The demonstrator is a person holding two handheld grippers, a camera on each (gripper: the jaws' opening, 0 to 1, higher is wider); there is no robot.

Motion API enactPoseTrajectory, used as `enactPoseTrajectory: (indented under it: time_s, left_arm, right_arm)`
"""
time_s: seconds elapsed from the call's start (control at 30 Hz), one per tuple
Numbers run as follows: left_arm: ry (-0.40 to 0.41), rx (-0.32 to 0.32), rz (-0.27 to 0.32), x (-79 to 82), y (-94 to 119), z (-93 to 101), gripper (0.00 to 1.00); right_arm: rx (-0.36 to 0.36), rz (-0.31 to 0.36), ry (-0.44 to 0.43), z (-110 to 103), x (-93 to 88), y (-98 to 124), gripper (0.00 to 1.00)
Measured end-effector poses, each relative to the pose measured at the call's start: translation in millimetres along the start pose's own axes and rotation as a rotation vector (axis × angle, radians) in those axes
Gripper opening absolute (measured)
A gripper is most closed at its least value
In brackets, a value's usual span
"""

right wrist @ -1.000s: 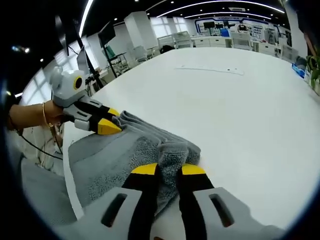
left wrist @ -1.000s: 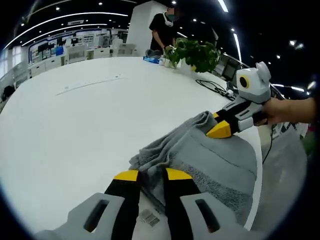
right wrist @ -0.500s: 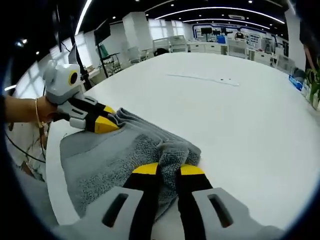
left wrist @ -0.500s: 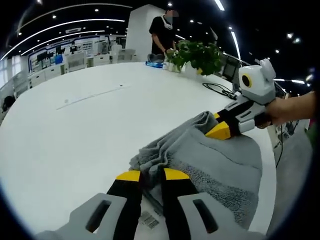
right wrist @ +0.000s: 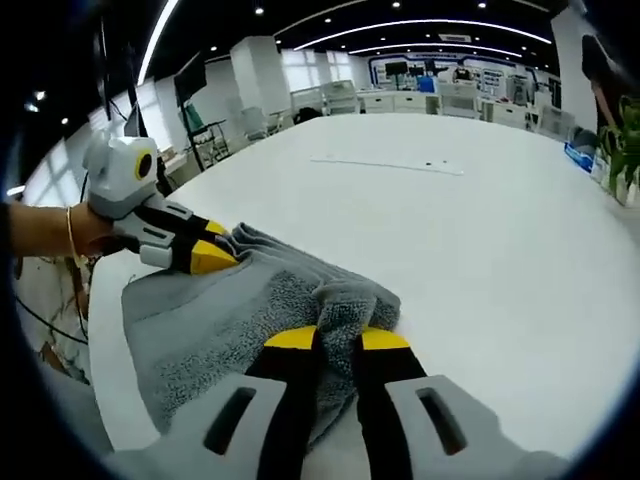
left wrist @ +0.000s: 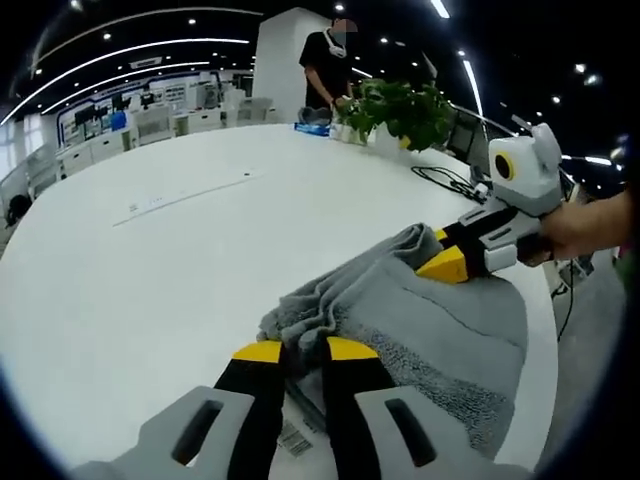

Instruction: Fold the towel on the table until its edges align and the towel forms a compact rectangular stack.

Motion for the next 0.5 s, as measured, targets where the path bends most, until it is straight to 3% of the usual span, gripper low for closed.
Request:
enactPoseTrajectory:
  time_s: [0.07, 0.13, 0.23, 0.5]
  left_arm:
    - [-0.001, 0.013, 0.016, 1.1, 2, -2.0, 0.19]
    - [0.027, 0.031, 0.026, 3.5, 9, -2.4, 0.23]
    - [0.052, 0.069, 0.061, 8.4, 22, -4.2, 0.34]
    - [0.028, 0.025, 0.131, 9.0, 67, 28.1, 0.49]
  right_arm:
    - [0.005, 0.044, 0.001, 1, 1.2, 7, 0.13]
    - [-0.005, 0.057, -0.05, 1, 0.9, 15, 0.16]
    - [-0.003, 0.089, -0.035, -2, 3.4, 31, 0.25]
    - [0.001, 0.163, -0.004, -20, -2.7, 92, 0.34]
Point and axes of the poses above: the point that each gripper's makers call its tool centre point, and the gripper's own axes: y roughly backward along the fingers, z roughly to its right, x roughly out of its top, the point moved 7 cm from there along y, roughly backward along the fingers, and after that the axes turned 1 degree about -z, right-handed, at the moved point
